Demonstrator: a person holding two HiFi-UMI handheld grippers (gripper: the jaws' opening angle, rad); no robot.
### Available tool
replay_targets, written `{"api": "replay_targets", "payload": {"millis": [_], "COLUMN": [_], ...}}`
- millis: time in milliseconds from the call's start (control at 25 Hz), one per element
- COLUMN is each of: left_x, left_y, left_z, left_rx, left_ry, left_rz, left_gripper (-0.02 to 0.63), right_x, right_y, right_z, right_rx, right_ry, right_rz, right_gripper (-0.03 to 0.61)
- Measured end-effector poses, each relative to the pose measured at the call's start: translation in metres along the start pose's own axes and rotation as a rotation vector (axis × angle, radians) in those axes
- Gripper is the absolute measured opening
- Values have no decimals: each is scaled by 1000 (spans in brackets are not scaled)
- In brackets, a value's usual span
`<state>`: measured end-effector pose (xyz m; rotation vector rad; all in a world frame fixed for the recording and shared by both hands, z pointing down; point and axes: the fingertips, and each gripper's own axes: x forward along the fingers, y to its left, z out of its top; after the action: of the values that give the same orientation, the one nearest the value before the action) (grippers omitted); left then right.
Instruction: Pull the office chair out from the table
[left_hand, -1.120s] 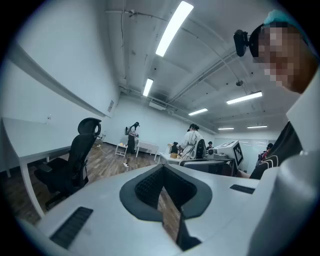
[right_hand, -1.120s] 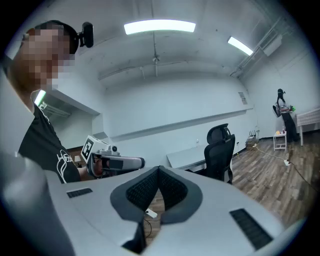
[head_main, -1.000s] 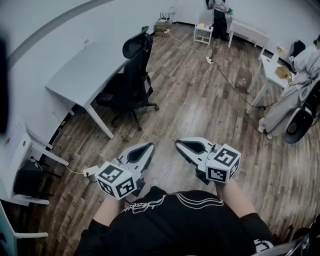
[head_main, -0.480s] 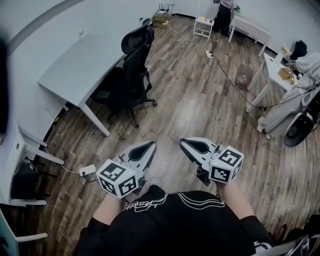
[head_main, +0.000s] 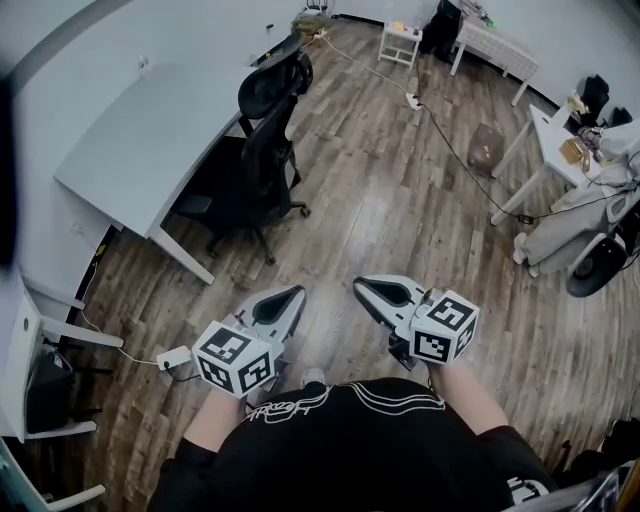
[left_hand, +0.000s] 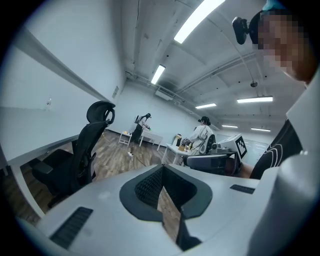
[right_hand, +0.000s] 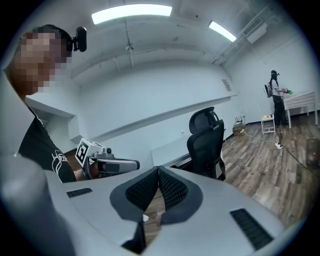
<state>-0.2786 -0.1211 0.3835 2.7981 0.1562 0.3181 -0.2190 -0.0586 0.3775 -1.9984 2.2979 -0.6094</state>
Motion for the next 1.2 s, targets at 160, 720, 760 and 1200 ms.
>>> {"api": "replay_targets", "payload": {"millis": [160, 720, 760, 1200], "left_x": [9, 96, 108, 270], "left_y": [33, 61, 62, 57], "left_z": [6, 39, 42, 65], "left_rx": [-19, 3, 3, 21], "left_ry": [12, 33, 34, 60], "left_rz": [-32, -36, -27, 40], "left_gripper": [8, 8, 8, 8], "right_x": [25, 16, 14, -38], "right_y": [-19, -111, -123, -281], "right_z": [7, 48, 50, 92], "right_rx": [14, 43, 46, 30], "right_ry": [12, -61, -62, -54], "right_rz": [-36, -80, -72, -53], "right_gripper": [37, 37, 37, 37]}}
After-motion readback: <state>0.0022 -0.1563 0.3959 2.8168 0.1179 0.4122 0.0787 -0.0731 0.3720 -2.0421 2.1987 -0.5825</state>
